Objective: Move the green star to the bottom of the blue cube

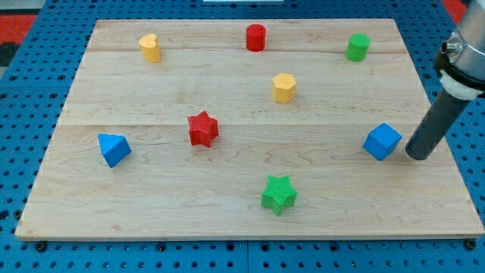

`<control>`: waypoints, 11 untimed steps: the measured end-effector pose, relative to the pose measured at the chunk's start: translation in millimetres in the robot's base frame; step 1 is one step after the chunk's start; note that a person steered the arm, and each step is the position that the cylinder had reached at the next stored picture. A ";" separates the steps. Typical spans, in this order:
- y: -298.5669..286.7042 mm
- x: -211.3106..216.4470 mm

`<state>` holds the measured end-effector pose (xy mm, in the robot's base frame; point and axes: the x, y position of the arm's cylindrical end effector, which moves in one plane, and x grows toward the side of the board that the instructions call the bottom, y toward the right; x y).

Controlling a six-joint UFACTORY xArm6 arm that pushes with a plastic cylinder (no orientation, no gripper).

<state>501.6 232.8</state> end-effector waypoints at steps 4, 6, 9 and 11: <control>-142.5 115.0; -212.8 45.0; -197.9 47.0; -134.5 44.7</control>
<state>546.3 98.3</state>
